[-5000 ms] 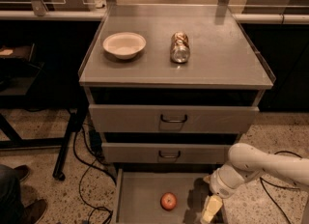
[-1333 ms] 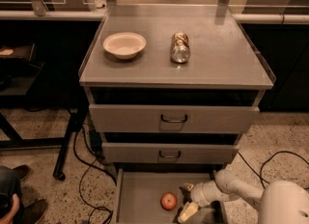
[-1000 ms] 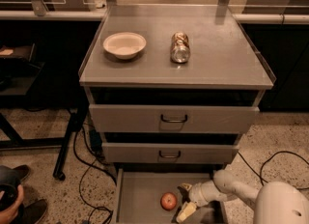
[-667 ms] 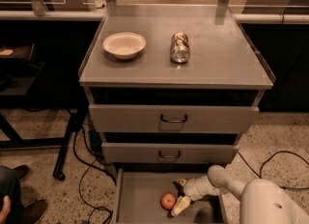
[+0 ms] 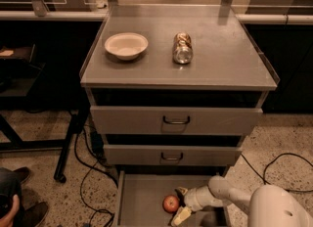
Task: Pick apple from bottom drawer and place on counter
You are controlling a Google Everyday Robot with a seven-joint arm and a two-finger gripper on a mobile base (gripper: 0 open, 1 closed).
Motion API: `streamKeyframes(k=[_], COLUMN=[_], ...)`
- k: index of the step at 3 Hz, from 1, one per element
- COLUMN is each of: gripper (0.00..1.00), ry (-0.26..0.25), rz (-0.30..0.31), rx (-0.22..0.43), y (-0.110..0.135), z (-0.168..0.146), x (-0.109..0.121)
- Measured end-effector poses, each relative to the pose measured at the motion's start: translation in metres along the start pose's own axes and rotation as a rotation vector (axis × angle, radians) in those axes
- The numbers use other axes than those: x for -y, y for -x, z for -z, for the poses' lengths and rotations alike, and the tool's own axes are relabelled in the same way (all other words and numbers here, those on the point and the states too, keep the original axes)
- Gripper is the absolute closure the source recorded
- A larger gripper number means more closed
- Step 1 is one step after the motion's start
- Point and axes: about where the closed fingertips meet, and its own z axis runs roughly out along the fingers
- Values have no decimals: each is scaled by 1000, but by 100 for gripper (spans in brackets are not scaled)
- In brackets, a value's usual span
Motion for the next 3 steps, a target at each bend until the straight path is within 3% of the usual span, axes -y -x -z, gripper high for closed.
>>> streamKeyframes(k=[3], gripper=[0], ry=[33], rz=[10], rx=[33], y=[6], z=[-13], x=[11])
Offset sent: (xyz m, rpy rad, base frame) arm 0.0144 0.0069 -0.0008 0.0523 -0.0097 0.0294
